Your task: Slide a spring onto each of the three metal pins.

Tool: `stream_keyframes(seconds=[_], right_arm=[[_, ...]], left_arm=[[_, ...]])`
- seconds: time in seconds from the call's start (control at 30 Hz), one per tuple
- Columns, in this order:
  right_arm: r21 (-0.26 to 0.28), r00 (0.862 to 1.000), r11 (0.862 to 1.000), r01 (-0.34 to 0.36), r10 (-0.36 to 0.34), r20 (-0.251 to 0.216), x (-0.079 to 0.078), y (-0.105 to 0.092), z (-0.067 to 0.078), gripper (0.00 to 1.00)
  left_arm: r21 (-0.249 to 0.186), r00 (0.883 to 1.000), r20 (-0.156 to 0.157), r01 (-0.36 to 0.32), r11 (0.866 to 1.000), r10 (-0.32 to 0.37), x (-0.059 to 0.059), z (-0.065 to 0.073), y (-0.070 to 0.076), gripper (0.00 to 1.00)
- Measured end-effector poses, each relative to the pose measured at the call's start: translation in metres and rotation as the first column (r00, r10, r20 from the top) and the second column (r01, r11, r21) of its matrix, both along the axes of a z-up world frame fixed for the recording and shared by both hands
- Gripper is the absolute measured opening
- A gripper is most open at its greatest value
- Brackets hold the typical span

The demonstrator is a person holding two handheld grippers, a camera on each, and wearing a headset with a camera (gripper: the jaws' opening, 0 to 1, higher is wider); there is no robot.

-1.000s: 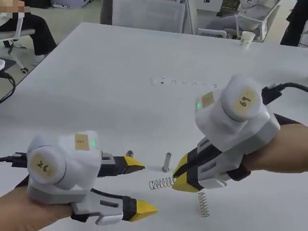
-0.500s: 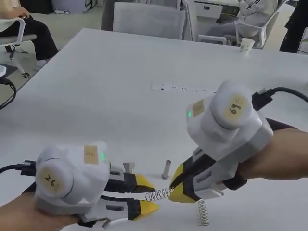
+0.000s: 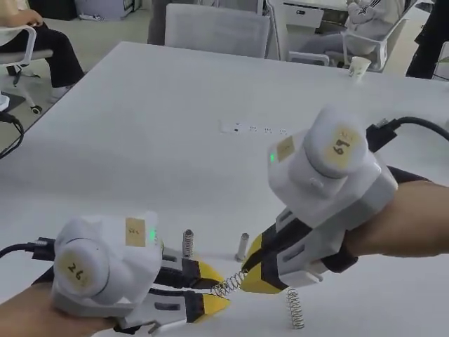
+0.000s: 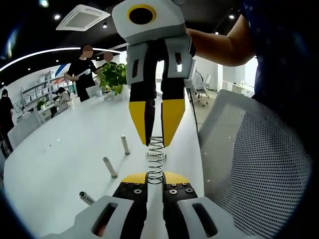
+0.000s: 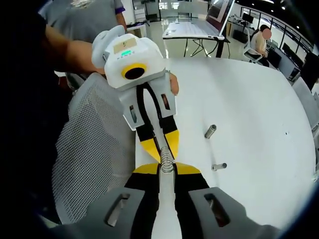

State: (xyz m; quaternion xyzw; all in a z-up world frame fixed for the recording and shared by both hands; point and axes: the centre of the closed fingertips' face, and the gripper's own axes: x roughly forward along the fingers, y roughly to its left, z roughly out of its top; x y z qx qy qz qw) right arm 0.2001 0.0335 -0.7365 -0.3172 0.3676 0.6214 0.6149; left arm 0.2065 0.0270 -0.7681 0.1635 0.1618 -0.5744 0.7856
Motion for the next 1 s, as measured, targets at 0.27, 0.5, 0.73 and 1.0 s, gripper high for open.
stream_keyframes(seconds=[0.27, 0.5, 0.73, 1.0], right_arm=[[0.029, 1.000, 0.999, -0.016, 0.016, -0.003, -0.003, 0.006, 0.005, 0.08], [0.022, 1.000, 1.000, -0.022, 0.022, -0.013, -0.003, 0.009, 0.000, 0.08], [0.027, 0.999, 0.999, -0.028, 0.028, -0.018, -0.003, 0.014, -0.001, 0.08], [0.009, 0.999, 0.999, -0.041, 0.042, -0.029, -0.004, 0.017, -0.005, 0.08]], left_arm=[[-0.011, 1.000, -0.003, 0.006, 1.000, -0.006, -0.002, 0.001, -0.002, 0.02], [-0.040, 1.000, -0.006, 0.009, 0.999, -0.009, -0.002, 0.008, -0.004, 0.02], [-0.053, 1.000, -0.004, 0.004, 0.999, -0.004, -0.001, 0.011, -0.003, 0.02], [-0.055, 1.000, 0.004, 0.004, 0.998, -0.004, -0.002, 0.013, -0.004, 0.02]])
